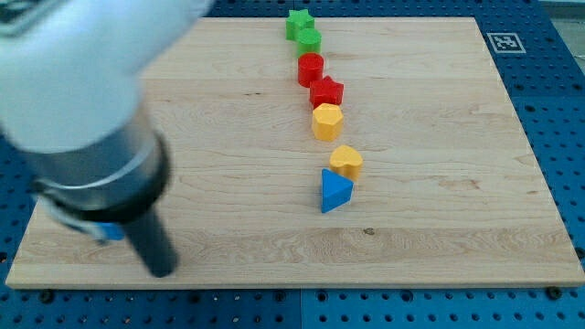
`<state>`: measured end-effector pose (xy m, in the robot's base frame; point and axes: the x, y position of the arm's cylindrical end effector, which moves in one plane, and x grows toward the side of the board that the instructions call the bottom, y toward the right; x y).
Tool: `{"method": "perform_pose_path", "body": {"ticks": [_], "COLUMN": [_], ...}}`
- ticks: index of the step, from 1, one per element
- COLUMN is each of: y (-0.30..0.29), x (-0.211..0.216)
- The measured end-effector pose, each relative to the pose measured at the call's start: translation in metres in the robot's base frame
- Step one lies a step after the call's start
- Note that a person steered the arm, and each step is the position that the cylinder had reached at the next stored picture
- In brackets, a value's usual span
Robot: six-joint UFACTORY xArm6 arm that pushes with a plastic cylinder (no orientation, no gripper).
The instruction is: Move the blue cube closer to the blue triangle
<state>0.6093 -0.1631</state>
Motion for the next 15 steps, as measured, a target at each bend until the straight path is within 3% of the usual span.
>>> {"method": "perform_pose_path", "body": {"ticks": [2,3,7,11,15], "y": [-0.134,-0.135,-0.022,-0.004,0.039], "x": [-0.026,-0.044,-0.047,-0.075,-0.057]}}
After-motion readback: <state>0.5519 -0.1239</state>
